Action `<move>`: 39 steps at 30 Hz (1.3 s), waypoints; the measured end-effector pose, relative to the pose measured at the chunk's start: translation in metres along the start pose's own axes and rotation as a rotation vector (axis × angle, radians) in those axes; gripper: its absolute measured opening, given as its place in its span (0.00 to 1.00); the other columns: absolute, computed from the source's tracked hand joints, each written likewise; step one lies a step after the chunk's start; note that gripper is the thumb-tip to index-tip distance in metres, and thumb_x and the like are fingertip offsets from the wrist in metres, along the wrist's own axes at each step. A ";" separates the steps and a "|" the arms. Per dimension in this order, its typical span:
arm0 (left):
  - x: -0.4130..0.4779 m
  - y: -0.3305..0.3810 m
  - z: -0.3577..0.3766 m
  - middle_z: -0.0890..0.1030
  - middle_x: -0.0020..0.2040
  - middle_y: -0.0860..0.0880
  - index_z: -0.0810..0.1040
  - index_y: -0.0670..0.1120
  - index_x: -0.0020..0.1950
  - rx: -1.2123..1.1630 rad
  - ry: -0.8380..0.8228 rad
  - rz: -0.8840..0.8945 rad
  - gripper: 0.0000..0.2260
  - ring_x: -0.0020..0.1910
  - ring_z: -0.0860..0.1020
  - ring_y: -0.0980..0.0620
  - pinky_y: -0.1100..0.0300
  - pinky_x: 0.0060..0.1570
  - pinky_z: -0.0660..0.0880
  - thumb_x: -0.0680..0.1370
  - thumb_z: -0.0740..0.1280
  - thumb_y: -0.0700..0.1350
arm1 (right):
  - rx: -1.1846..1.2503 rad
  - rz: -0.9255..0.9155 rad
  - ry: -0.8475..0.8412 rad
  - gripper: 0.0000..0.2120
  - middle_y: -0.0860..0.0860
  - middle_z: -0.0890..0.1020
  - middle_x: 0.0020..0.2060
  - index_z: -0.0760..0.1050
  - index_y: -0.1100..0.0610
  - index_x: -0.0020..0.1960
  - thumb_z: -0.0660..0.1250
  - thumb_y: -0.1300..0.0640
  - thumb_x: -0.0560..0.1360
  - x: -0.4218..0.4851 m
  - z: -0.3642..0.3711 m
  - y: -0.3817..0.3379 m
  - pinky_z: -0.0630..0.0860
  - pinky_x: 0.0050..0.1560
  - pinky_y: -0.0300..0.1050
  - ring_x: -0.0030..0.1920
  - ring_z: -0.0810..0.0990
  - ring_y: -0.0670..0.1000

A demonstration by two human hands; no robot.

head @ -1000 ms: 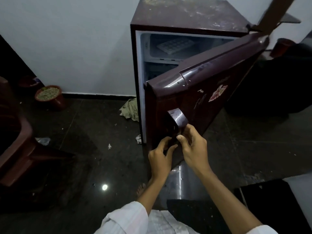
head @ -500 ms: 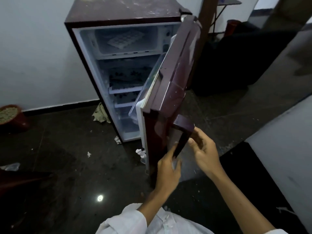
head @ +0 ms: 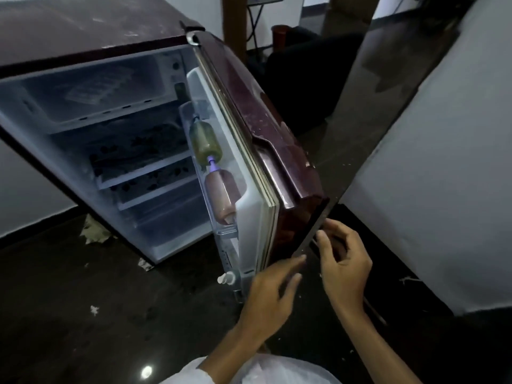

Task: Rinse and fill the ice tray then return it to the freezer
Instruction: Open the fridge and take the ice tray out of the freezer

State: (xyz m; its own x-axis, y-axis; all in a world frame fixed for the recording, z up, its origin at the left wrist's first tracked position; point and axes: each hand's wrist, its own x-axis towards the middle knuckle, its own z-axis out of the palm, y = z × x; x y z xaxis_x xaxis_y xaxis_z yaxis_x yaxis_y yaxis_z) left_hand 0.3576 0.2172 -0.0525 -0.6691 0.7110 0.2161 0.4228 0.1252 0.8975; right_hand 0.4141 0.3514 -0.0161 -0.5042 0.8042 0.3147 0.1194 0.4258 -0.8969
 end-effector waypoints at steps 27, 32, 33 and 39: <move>0.093 0.000 0.071 0.55 0.82 0.50 0.53 0.45 0.82 0.175 -0.150 0.090 0.29 0.80 0.53 0.59 0.68 0.76 0.50 0.84 0.61 0.46 | -0.042 0.136 0.109 0.22 0.48 0.77 0.65 0.72 0.54 0.71 0.70 0.54 0.78 0.094 -0.031 0.065 0.72 0.60 0.29 0.64 0.75 0.40; 0.104 -0.005 0.081 0.57 0.82 0.48 0.56 0.43 0.81 0.317 -0.123 0.162 0.28 0.80 0.55 0.55 0.59 0.77 0.59 0.83 0.61 0.46 | -0.141 0.125 0.087 0.23 0.50 0.76 0.66 0.69 0.55 0.72 0.67 0.53 0.79 0.108 -0.032 0.084 0.71 0.66 0.38 0.65 0.73 0.42; 0.105 -0.007 0.082 0.57 0.82 0.47 0.56 0.43 0.81 0.351 -0.117 0.171 0.28 0.80 0.56 0.54 0.56 0.77 0.61 0.83 0.61 0.46 | -0.148 0.123 0.072 0.23 0.52 0.75 0.66 0.69 0.57 0.72 0.67 0.54 0.79 0.105 -0.032 0.088 0.71 0.65 0.34 0.64 0.73 0.42; 0.101 -0.029 0.078 0.56 0.82 0.48 0.55 0.45 0.81 0.543 -0.106 0.147 0.28 0.81 0.54 0.53 0.49 0.78 0.59 0.83 0.59 0.48 | -0.207 0.005 -0.178 0.19 0.51 0.72 0.66 0.72 0.59 0.69 0.67 0.57 0.79 0.069 -0.022 0.106 0.75 0.64 0.43 0.64 0.73 0.44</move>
State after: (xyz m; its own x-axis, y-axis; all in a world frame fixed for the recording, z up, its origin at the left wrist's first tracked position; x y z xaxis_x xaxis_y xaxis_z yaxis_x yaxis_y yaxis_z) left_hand 0.3252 0.3393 -0.0864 -0.5264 0.8100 0.2585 0.7790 0.3377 0.5284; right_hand 0.4106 0.4606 -0.0824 -0.6437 0.7284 0.2347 0.2852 0.5129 -0.8097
